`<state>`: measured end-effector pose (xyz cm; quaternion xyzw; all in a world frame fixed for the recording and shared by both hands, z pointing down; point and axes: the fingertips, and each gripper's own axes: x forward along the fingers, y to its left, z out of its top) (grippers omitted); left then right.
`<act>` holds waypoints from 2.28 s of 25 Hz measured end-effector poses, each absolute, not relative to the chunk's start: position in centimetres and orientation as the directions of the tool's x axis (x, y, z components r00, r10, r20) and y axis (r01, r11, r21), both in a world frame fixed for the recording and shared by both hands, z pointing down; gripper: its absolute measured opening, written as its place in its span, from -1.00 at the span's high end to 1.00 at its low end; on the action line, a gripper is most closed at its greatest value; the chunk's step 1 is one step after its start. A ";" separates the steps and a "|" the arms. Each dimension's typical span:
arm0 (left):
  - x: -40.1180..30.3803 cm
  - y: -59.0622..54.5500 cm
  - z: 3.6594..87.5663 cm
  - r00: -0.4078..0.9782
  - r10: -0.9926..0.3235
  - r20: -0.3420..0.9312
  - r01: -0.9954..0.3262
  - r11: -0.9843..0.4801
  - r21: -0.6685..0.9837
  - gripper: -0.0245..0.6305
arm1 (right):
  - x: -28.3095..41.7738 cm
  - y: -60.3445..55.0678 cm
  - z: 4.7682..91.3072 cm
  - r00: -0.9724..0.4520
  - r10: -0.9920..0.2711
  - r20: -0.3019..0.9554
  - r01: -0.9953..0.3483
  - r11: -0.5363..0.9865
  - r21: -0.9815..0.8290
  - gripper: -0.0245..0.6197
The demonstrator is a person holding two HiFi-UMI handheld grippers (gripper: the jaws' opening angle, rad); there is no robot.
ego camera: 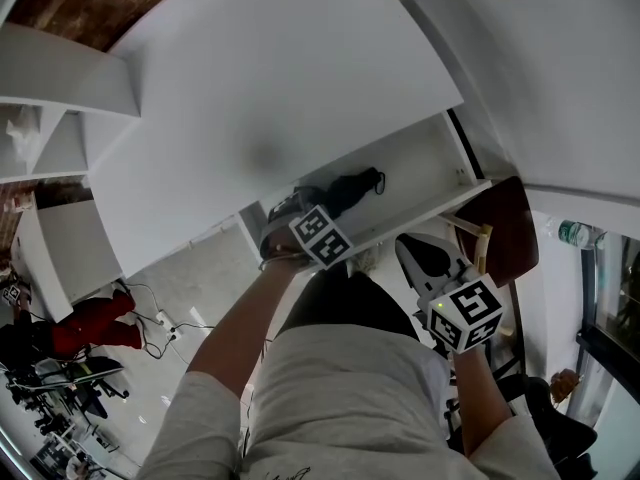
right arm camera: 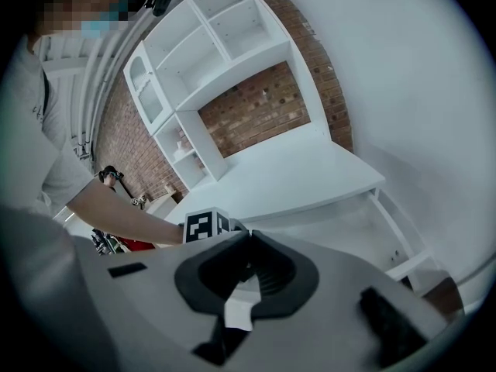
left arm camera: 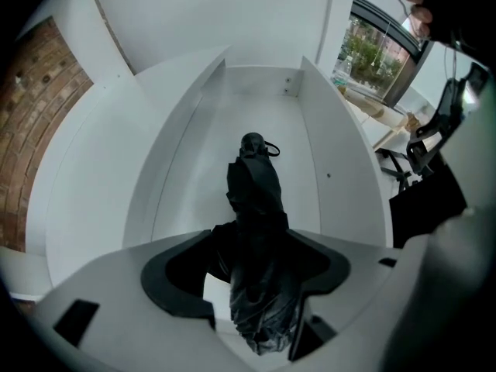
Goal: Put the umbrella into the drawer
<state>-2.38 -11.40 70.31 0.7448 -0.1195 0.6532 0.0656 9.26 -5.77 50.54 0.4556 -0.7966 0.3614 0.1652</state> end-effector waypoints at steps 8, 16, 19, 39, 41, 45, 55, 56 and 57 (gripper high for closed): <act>-2.2 -11.3 67.5 0.201 -0.100 0.974 -0.317 -0.948 -0.032 0.02 | 8.7 -6.0 49.5 -0.533 -0.611 0.585 -0.845 0.349 -0.405 0.83; -3.2 -10.2 64.1 0.315 -0.105 0.943 -0.441 -0.896 0.047 0.08 | 8.2 -5.6 48.4 -0.532 -0.614 0.582 -0.846 0.369 -0.384 0.83; -3.4 -10.0 62.0 0.380 -0.136 0.915 -0.486 -0.871 0.072 0.23 | 8.0 -5.4 48.1 -0.529 -0.617 0.583 -0.849 0.373 -0.375 0.83; -5.8 -7.4 47.5 0.605 -0.409 0.683 -0.667 -0.728 0.155 0.87 | 5.4 -5.1 44.2 -0.548 -0.640 0.539 -0.836 0.445 -0.321 0.83; -5.9 -7.4 46.0 0.617 -0.435 0.656 -0.673 -0.723 0.153 0.87 | 5.4 -5.3 43.4 -0.547 -0.646 0.532 -0.836 0.455 -0.308 0.83; -6.5 -7.6 43.4 0.630 -0.480 0.611 -0.689 -0.708 0.155 0.87 | 4.8 -5.5 42.0 -0.549 -0.656 0.517 -0.834 0.471 -0.289 0.83; -6.8 -7.8 41.3 0.637 -0.516 0.573 -0.694 -0.707 0.135 0.87 | 4.6 -5.2 41.3 -0.551 -0.651 0.523 -0.832 0.481 -0.276 0.83; -6.7 -7.7 41.2 0.639 -0.516 0.571 -0.693 -0.708 0.135 0.87 | 4.7 -5.2 41.3 -0.549 -0.649 0.527 -0.832 0.484 -0.272 0.83; -6.6 -7.7 41.2 0.640 -0.515 0.571 -0.692 -0.709 0.136 0.87 | 4.8 -5.2 41.3 -0.547 -0.647 0.531 -0.832 0.486 -0.266 0.83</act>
